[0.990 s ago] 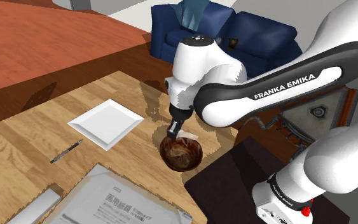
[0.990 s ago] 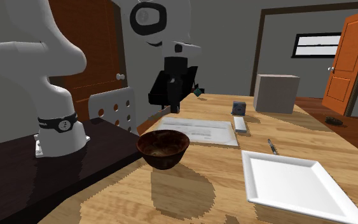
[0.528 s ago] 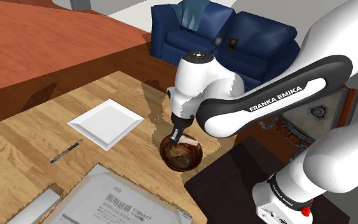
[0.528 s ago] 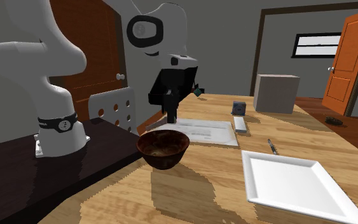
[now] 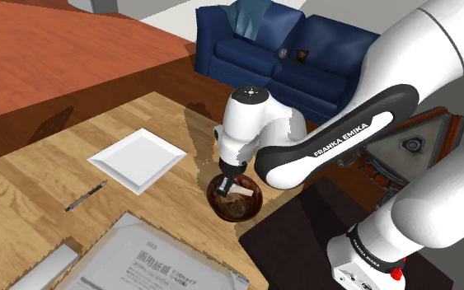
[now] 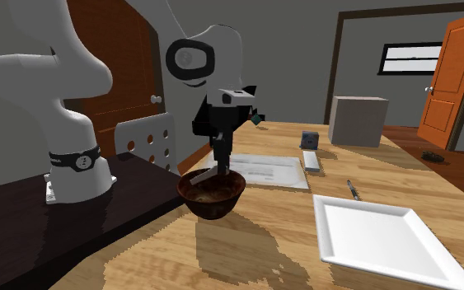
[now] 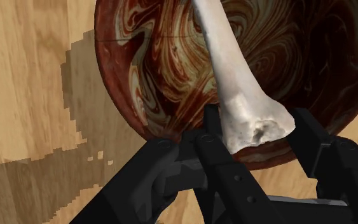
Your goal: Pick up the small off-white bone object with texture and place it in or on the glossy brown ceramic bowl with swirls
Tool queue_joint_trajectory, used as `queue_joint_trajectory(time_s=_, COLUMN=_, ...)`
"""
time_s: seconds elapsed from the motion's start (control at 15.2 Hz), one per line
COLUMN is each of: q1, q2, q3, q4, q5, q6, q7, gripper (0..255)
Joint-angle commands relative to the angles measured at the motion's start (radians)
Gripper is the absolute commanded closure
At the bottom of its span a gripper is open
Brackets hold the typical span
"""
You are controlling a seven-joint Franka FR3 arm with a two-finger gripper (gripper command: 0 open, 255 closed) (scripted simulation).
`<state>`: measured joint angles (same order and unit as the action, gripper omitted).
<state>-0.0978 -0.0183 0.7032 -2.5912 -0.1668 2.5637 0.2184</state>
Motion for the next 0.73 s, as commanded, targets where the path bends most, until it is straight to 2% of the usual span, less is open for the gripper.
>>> queue_joint_trajectory(time_s=0.0, q1=-0.007, q2=0.043, q3=-0.003, q4=-0.005, q5=-0.064, q6=0.034, q7=0.048, gripper=255)
queue_joint_trajectory(time_s=0.53, q1=-0.005, q2=0.043, q3=-0.004, q4=-0.005, q5=-0.064, q6=0.034, q7=0.048, gripper=255)
queue_joint_trajectory(time_s=0.59, q1=-0.005, q2=0.043, q3=-0.004, q4=-0.005, q5=-0.064, q6=0.034, q7=0.048, gripper=0)
queue_joint_trajectory(time_s=0.66, q1=-0.005, q2=0.043, q3=-0.004, q4=-0.005, q5=-0.064, q6=0.034, q7=0.048, gripper=0)
